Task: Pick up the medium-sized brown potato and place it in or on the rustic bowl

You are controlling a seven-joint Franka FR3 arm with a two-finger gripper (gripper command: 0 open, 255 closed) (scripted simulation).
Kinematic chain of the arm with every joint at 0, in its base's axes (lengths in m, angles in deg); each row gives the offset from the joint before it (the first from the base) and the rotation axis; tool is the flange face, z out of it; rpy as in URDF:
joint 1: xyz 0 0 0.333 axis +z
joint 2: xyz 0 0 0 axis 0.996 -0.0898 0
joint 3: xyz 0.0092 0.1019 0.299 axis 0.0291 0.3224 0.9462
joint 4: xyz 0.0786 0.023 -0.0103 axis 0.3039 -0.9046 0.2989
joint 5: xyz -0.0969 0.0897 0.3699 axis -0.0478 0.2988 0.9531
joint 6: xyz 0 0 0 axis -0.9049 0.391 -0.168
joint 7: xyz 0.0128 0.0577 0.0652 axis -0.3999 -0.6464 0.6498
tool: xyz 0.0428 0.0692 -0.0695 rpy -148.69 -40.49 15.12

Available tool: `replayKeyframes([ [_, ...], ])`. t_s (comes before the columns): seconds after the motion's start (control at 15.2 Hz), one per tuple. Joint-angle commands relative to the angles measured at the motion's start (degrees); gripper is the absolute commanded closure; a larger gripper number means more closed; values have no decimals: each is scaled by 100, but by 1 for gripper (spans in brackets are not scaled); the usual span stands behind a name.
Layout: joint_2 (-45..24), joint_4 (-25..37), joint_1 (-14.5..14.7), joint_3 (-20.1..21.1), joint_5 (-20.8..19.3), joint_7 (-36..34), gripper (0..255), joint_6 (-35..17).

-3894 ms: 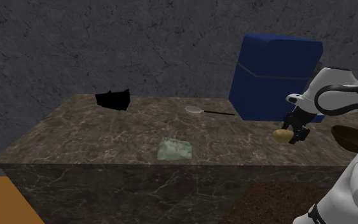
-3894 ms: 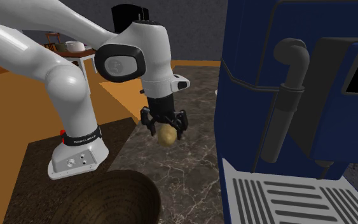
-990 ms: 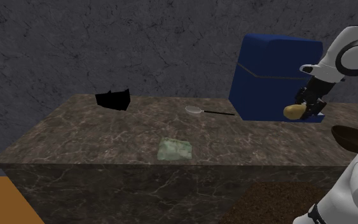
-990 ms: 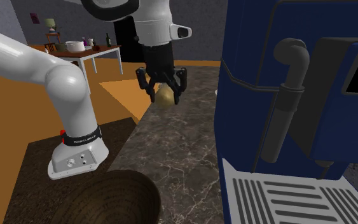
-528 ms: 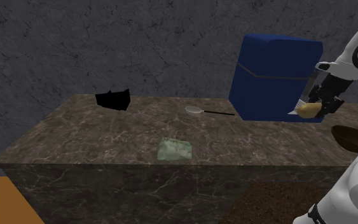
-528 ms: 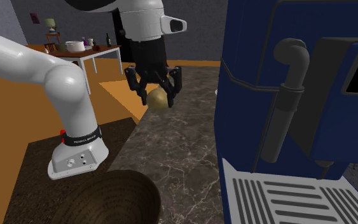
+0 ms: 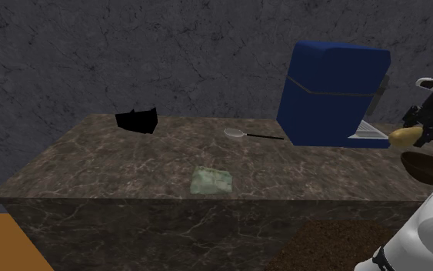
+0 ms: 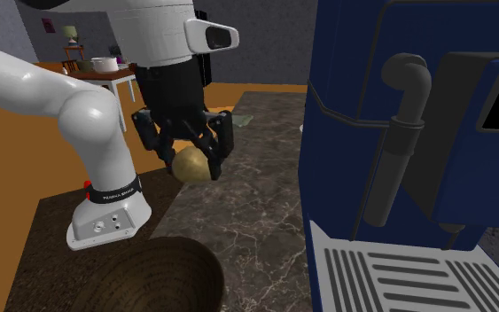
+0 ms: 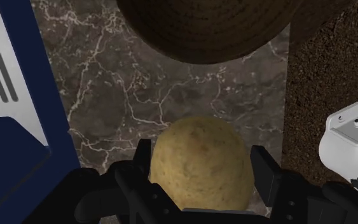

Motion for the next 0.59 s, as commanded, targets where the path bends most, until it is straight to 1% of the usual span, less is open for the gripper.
replayKeyframes([
  [0.0, -10, 214, -43, -218, -124, 294, 255, 87],
  [0.26, -76, 705, -33, -673, -344, 849, 255, 219],
  [0.53, -173, 1285, 92, -1154, -531, 1391, 255, 336],
])
